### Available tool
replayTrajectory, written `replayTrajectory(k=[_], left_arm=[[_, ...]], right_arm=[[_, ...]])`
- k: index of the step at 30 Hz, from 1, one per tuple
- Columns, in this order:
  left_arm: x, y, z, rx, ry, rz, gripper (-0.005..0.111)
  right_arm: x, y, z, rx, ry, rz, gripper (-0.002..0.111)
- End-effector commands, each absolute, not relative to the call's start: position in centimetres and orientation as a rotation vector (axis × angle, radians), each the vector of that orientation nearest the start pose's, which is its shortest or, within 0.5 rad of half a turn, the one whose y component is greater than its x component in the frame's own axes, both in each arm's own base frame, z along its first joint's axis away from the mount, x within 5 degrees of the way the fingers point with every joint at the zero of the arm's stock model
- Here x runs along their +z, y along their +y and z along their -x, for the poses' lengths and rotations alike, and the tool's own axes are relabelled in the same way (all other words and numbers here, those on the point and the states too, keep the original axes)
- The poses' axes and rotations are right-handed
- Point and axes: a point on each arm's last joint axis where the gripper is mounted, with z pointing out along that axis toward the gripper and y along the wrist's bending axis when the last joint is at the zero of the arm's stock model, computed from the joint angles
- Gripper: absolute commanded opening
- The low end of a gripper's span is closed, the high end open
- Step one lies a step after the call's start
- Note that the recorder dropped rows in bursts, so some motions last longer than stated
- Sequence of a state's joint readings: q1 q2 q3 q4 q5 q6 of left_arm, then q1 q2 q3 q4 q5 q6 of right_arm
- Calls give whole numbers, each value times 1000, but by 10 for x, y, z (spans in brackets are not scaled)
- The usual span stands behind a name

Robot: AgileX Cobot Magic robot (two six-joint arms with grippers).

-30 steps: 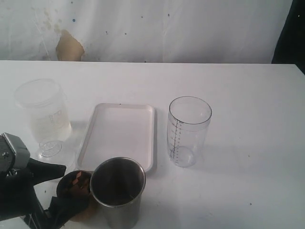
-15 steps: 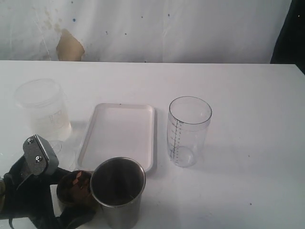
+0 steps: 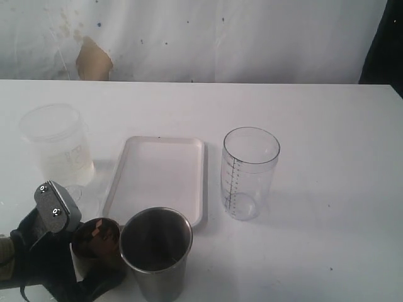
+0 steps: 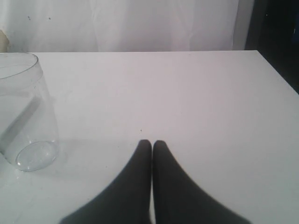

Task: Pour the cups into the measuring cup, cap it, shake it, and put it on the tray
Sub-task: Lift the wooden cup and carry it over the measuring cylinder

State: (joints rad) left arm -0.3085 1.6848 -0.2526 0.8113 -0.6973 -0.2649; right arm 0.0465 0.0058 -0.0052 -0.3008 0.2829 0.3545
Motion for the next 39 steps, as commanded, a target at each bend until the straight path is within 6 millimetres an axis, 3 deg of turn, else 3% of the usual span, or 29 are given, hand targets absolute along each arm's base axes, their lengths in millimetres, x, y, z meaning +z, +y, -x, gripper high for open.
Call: replayTrajectory(k=[1,3,4,6,7,8,14,22,26,32,35,39], left_arm=[[103,-104,-184,-516,2047,-1024,83],[104,-104,-185,-509,2040,-1021,78],[104,-104,-185,-512,2036,-1020,68],[105,-104,-185,-513,2032,-1019,35],[105,-104,-185,-513,2032,-1019,10],[105,-104,-185,-514,2029,-1026,1],[120,-103,-186,-532,2026,-918,0],[166,-96,-189,-548,1968,-616,0],[193,-99,-195,-577,1976,-557,0],[239,-120,-210,-553,2007,-623,0],[262,-138,-213,-539,1975,-746,0],[284,-155,-225,-575,1942,-705,0]], right_arm=[[189,-5,-55,5,1752,-70,0],[189,-5,-55,5,1752,-70,0],[189,-5,-55,5,1752,-70,0],[189,-5,-55,5,1752,-70,0],[189,-5,-55,5,1752,-70,0],[189,-5,-55,5,1752,-70,0],[189,-5,-55,5,1752,-70,0],[189,-5,-55,5,1752,-70,0],[189,-5,-55,5,1752,-70,0],[189,-5,-55,5,1752,-70,0],[189,-5,-55,5,1752,-70,0],[189,-5,-55,5,1752,-70,0]])
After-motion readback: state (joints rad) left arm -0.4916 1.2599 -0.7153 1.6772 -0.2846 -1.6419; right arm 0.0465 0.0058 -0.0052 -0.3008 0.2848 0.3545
